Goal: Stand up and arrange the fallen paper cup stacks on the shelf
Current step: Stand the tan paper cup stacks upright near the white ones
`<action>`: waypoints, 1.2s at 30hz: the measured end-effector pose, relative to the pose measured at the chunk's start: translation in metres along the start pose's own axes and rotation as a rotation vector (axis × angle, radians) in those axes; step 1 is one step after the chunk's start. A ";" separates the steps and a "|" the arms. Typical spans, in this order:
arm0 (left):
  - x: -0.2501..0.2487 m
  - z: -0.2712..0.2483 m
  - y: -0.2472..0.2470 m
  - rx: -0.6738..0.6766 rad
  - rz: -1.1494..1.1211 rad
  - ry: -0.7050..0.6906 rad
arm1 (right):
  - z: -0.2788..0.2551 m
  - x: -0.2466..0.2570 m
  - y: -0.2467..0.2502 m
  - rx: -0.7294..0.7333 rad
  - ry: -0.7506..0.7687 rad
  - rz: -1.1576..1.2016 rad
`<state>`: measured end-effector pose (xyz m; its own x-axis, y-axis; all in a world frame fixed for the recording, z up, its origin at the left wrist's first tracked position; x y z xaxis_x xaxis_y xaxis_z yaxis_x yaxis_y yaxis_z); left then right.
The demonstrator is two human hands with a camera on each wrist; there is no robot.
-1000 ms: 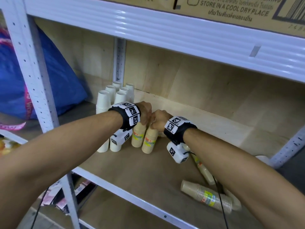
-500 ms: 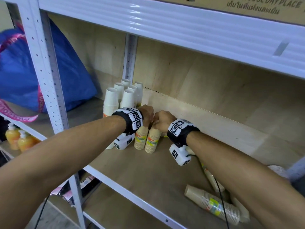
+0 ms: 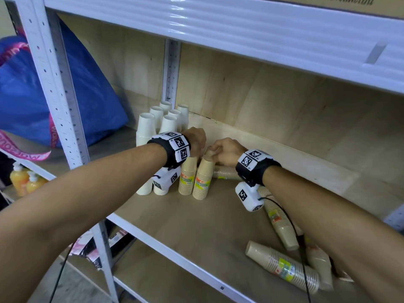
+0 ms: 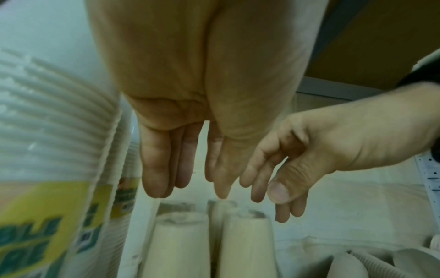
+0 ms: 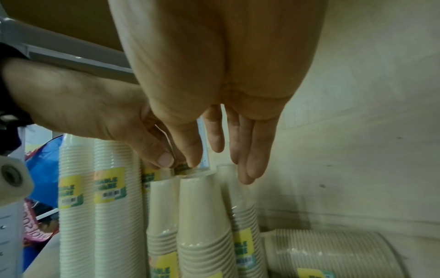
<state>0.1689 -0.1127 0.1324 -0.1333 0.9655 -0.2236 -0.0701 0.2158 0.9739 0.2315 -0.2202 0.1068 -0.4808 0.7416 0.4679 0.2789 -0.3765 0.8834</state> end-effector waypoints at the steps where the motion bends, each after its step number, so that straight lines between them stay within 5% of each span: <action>1: -0.002 0.003 0.005 -0.015 -0.001 -0.025 | 0.000 -0.004 0.006 -0.009 -0.008 -0.012; 6: -0.017 0.010 0.023 -0.086 -0.114 -0.075 | -0.003 -0.039 0.035 -0.052 -0.075 -0.060; 19: -0.102 0.046 -0.019 -0.001 -0.244 -0.162 | -0.030 -0.136 0.057 -0.016 -0.249 -0.232; 28: -0.106 0.075 -0.117 0.028 -0.316 -0.020 | -0.035 -0.183 0.026 0.094 -0.246 -0.236; 36: -0.088 0.099 -0.153 0.026 -0.283 0.105 | -0.023 -0.188 0.001 0.201 -0.209 -0.245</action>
<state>0.2890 -0.2160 0.0066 -0.2132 0.8466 -0.4876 -0.0943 0.4789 0.8728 0.3026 -0.3728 0.0201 -0.3793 0.9012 0.2098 0.3442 -0.0730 0.9360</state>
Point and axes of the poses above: each hand's wrist, its own z-axis towards the middle knuckle, its own y-axis out of the back of the hand, x = y × z, the point moved 7 cm from there along z, towards the middle knuckle, and after that the axes turned 3 degrees about -y, right-handed, at the moved point
